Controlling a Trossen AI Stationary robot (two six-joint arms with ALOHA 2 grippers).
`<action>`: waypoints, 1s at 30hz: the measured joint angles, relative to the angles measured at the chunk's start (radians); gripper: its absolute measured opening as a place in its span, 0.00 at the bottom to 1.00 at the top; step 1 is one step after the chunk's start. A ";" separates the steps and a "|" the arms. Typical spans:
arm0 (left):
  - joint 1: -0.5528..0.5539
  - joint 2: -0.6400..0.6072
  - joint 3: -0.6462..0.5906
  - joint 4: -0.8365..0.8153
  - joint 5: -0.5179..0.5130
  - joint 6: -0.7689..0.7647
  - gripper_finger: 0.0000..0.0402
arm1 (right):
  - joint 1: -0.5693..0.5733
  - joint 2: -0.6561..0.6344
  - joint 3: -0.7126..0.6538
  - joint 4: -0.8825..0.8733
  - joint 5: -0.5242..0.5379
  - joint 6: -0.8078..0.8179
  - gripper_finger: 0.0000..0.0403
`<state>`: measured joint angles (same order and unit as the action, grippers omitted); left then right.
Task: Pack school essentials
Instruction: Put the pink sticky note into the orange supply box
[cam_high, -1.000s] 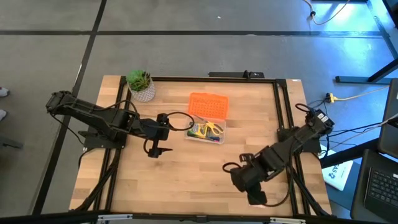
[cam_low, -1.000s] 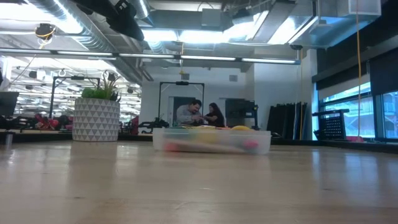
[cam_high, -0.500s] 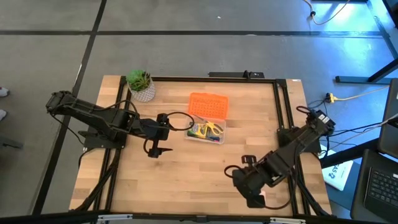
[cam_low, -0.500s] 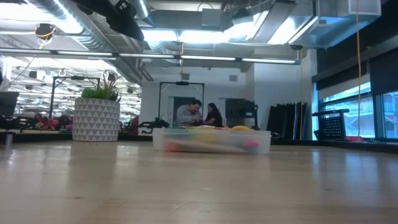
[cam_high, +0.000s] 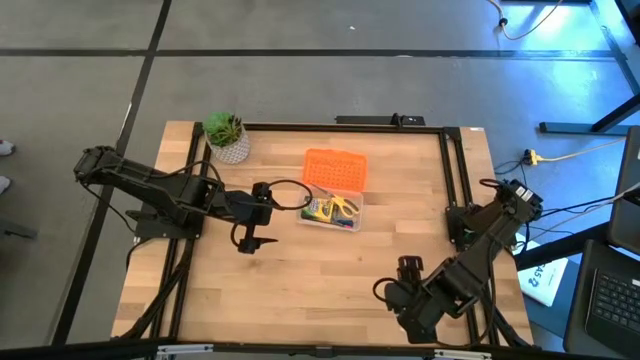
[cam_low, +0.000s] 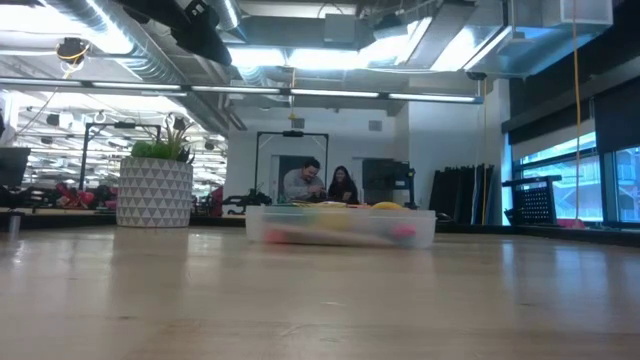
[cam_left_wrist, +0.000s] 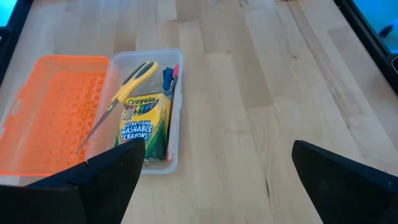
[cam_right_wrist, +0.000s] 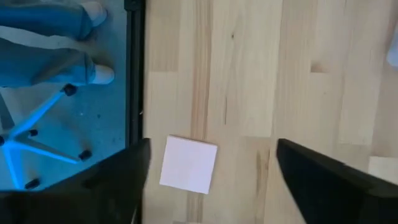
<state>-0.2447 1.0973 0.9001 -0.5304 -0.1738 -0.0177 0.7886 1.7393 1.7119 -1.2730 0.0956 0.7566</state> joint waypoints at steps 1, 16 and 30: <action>0.000 0.000 0.000 0.000 0.000 0.000 1.00 | 0.001 0.000 0.000 0.002 0.000 0.000 0.88; 0.000 0.000 0.000 0.000 0.000 0.000 1.00 | 0.070 0.019 -0.023 0.064 -0.006 0.162 0.99; 0.000 0.000 0.000 0.001 0.000 0.000 1.00 | 0.123 0.019 -0.195 0.208 0.016 0.299 0.99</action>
<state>-0.2444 1.0969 0.8997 -0.5293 -0.1741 -0.0177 0.9120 1.7588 1.5173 -1.0655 0.1120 1.0554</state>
